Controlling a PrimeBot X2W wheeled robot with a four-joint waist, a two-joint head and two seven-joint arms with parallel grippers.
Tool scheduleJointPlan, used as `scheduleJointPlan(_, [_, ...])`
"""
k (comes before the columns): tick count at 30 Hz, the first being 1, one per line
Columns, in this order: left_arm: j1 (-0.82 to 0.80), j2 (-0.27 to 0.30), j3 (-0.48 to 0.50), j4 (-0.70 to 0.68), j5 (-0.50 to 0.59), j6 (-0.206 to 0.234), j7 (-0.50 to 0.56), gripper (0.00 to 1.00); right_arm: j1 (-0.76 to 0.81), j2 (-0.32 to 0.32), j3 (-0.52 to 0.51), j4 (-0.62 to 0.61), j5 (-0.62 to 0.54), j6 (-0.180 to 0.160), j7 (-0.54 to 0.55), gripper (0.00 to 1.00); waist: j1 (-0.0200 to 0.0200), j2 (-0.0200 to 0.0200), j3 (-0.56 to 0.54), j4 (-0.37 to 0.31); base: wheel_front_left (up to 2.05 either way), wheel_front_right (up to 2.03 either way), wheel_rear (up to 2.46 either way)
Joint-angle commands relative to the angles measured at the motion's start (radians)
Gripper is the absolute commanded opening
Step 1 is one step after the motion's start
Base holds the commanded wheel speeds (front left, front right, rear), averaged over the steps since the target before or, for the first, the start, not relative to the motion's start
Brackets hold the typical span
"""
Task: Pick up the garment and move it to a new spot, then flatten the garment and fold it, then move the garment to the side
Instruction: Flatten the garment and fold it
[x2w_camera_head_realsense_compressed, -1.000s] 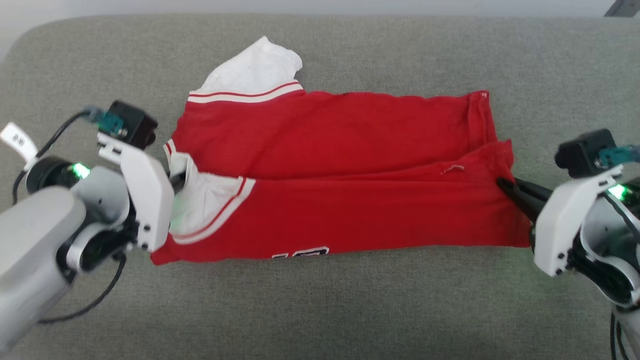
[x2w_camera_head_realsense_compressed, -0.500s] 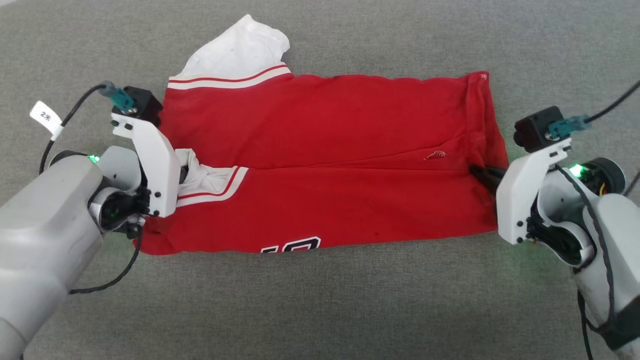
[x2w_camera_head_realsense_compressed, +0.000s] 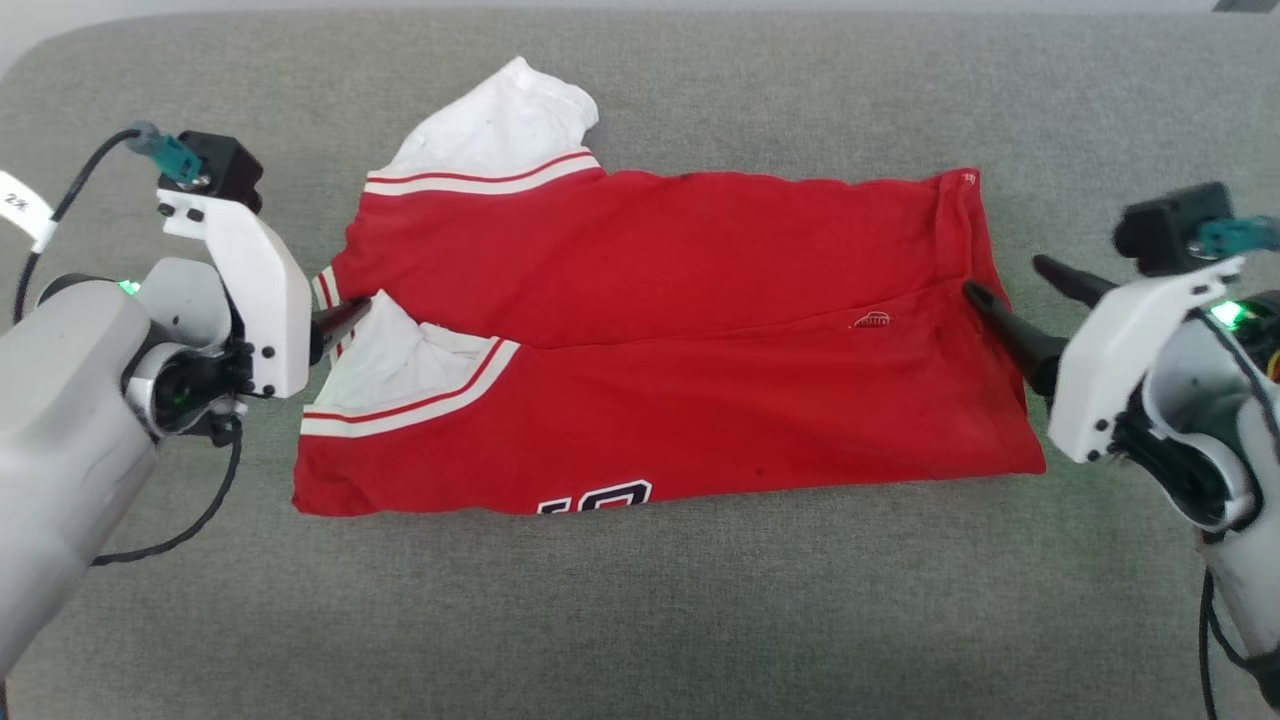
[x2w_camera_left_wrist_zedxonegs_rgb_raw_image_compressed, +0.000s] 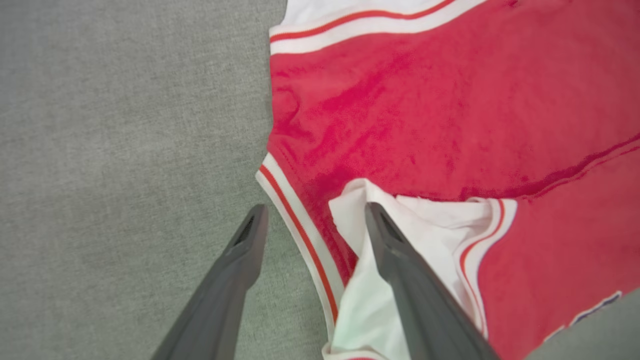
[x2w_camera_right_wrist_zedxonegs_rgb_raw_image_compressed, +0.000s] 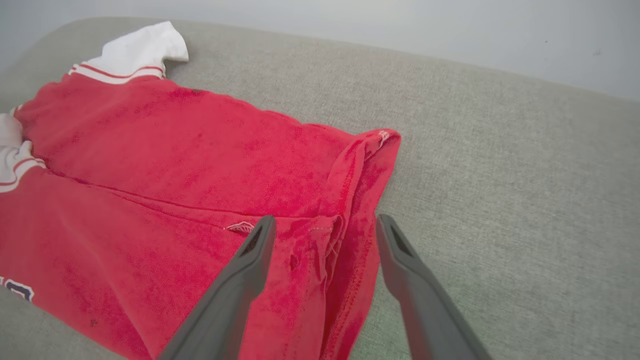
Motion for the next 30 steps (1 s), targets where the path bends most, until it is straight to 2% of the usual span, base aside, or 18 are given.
scheduleJointPlan(1, [0.018,0.012,0.004,-0.022,-0.009,0.011,0.000,1.00,0.021,0.005,-0.021,-0.020,-0.012,0.000,-0.013,1.00,0.0000,-0.0001,-0.007,0.005,0.00,0.00,0.00])
scheduleJointPlan(5, [0.060,0.076,0.013,-0.139,-0.025,0.064,0.006,1.00,0.092,0.031,-0.115,-0.106,-0.050,0.000,-0.049,1.00,0.0000,-0.0001,-0.017,0.013,0.00,0.00,0.00])
scheduleJointPlan(12, [0.185,0.222,0.033,-0.408,-0.078,0.212,0.011,1.00,0.209,0.129,-0.276,-0.258,-0.146,0.000,-0.087,1.00,0.0000,-0.0001,-0.014,0.006,0.00,0.00,0.00])
scheduleJointPlan(18, [0.292,0.305,0.042,-0.585,-0.124,0.322,-0.009,1.00,0.291,0.207,-0.355,-0.363,-0.191,0.000,-0.076,1.00,0.0000,-0.0001,-0.008,-0.007,0.00,0.00,0.00])
scheduleJointPlan(21, [0.327,0.324,0.047,-0.630,-0.145,0.354,-0.021,1.00,0.320,0.237,-0.371,-0.396,-0.200,0.000,-0.063,1.00,0.0000,-0.0001,-0.004,-0.018,0.00,0.00,0.00])
scheduleJointPlan(30, [0.343,0.379,0.063,-0.703,-0.154,0.405,-0.032,1.00,0.377,0.279,-0.402,-0.452,-0.208,0.000,-0.044,1.00,0.0000,-0.0001,-0.012,-0.026,0.00,0.00,0.00])
